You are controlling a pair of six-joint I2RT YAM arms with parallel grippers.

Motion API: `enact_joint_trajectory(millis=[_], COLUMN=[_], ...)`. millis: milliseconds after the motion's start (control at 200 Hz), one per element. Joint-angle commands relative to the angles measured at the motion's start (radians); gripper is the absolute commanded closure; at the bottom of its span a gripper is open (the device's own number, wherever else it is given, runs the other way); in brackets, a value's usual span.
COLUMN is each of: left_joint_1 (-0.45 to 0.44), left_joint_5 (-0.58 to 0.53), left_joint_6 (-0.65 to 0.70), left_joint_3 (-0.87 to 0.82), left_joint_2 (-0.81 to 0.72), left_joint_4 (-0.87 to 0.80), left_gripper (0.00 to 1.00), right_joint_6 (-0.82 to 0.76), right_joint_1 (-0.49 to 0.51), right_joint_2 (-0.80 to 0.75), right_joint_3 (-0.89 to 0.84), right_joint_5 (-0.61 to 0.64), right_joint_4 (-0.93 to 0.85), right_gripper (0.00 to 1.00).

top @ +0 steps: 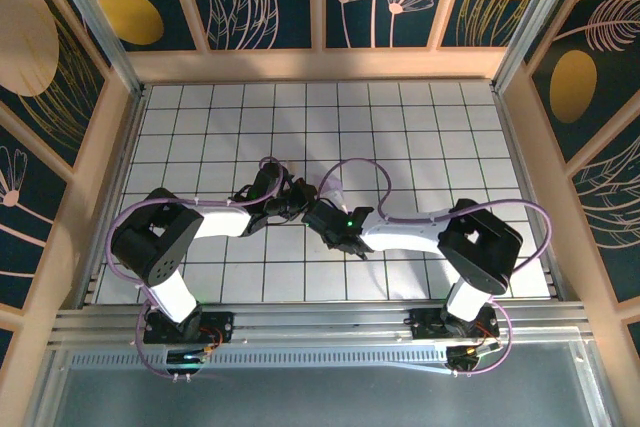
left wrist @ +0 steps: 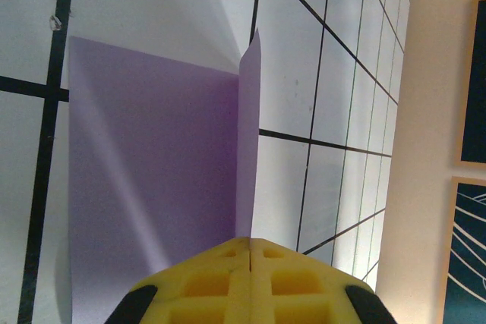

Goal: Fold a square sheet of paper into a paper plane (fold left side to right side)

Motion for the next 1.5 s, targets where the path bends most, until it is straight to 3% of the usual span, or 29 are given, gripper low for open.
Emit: enact_joint_trajectory(millis=[0, 165, 325, 465, 631, 781, 901, 1166, 1331, 1496], left_joint_1=[-0.007, -0.007, -0.007, -0.001, 0.031, 0.065, 0.076, 0.076, 0.059, 0.036], left_joint_5=[-0.003, -0.005, -0.014, -0.039, -0.101, -0.151, -0.123, 0.009, 0.055, 0.063], left_joint_6=[-0.014, -0.012, -0.01, 0.003, 0.002, -0.007, 0.007, 0.033, 0.036, 0.038], left_joint_3=[0.022, 0.023, 0.023, 0.012, -0.052, -0.124, -0.14, -0.092, -0.071, -0.037], left_joint_2=[-0.015, -0.018, -0.027, -0.059, -0.153, -0.243, -0.241, -0.126, -0.064, -0.021], left_joint_4=[-0.021, -0.025, -0.031, -0.04, -0.027, -0.022, -0.01, 0.04, 0.051, 0.044], left_gripper=[1.0, 1.0, 0.93, 0.74, 0.51, 0.44, 0.47, 0.63, 0.66, 0.66], right_joint_6=[-0.015, -0.019, -0.018, -0.025, -0.039, -0.065, -0.1, -0.113, -0.108, -0.11], right_joint_1=[0.011, 0.01, 0.01, 0.011, -0.001, -0.046, -0.109, -0.308, -0.383, -0.417], right_joint_2=[0.019, 0.028, 0.031, 0.032, 0.028, -0.027, -0.092, -0.188, -0.183, -0.166], right_joint_3=[0.02, 0.017, 0.008, -0.002, -0.011, -0.044, -0.093, -0.206, -0.245, -0.258], right_joint_5=[0.044, 0.039, 0.041, 0.035, 0.011, -0.106, -0.296, -0.709, -0.851, -0.903], right_joint_4=[0.015, 0.015, 0.017, 0.023, 0.026, 0.081, 0.16, 0.286, 0.336, 0.356], right_gripper=[0.66, 0.75, 0.84, 0.95, 1.0, 1.0, 1.0, 1.0, 1.0, 1.0])
